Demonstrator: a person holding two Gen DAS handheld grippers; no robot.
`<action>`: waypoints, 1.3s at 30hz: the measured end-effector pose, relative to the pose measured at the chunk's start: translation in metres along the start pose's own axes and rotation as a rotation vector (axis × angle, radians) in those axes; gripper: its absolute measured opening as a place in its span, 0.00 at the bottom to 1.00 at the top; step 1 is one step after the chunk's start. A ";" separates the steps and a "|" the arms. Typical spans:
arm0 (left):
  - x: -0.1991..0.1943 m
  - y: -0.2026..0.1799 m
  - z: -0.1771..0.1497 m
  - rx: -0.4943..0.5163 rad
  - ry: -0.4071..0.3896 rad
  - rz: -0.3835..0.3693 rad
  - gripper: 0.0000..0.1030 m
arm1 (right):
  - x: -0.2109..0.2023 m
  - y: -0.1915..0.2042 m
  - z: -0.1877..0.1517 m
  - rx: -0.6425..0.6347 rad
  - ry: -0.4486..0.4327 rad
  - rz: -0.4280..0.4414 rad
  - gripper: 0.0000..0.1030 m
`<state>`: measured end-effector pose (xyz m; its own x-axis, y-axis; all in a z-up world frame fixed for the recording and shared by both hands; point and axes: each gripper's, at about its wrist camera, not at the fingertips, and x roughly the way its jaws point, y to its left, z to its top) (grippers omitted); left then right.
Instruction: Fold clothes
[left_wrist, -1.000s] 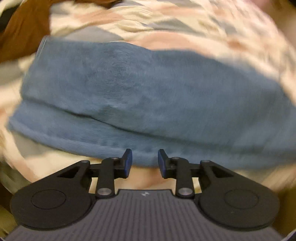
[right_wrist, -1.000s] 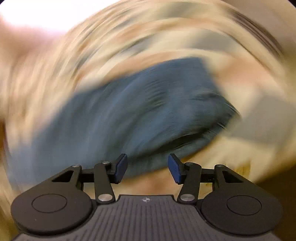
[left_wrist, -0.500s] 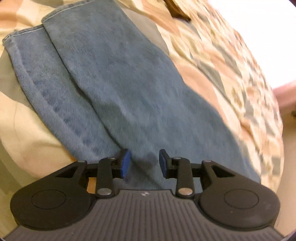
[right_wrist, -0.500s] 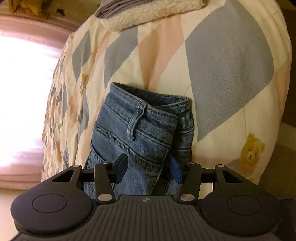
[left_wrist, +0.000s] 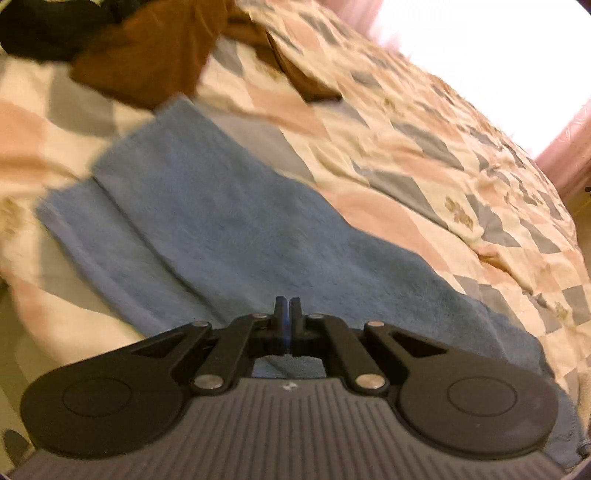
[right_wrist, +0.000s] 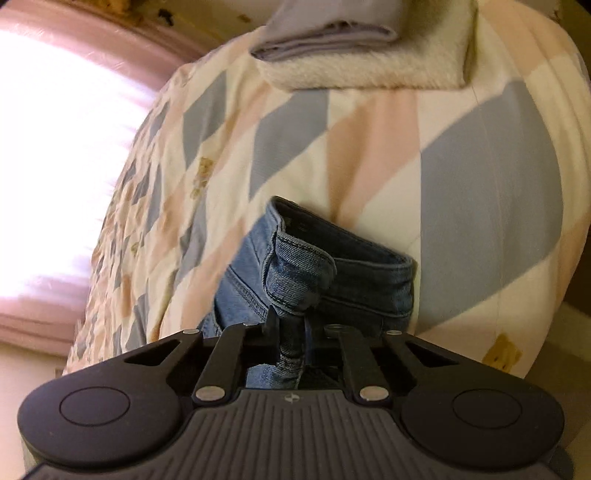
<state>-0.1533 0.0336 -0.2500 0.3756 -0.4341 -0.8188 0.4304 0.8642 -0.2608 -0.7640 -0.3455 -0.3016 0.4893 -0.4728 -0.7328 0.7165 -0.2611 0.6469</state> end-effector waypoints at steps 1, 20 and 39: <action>-0.005 0.006 -0.001 -0.006 0.007 0.008 0.00 | -0.002 0.000 0.002 0.001 0.010 -0.001 0.10; 0.068 0.029 -0.036 -0.330 0.137 -0.120 0.24 | 0.019 -0.012 -0.005 0.009 0.075 -0.120 0.19; 0.094 0.034 -0.061 -0.475 0.067 -0.187 0.63 | 0.024 -0.017 -0.007 0.027 0.065 -0.140 0.26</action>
<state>-0.1533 0.0381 -0.3672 0.2682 -0.5884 -0.7628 0.0593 0.8004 -0.5966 -0.7611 -0.3468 -0.3312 0.4175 -0.3753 -0.8276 0.7667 -0.3433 0.5425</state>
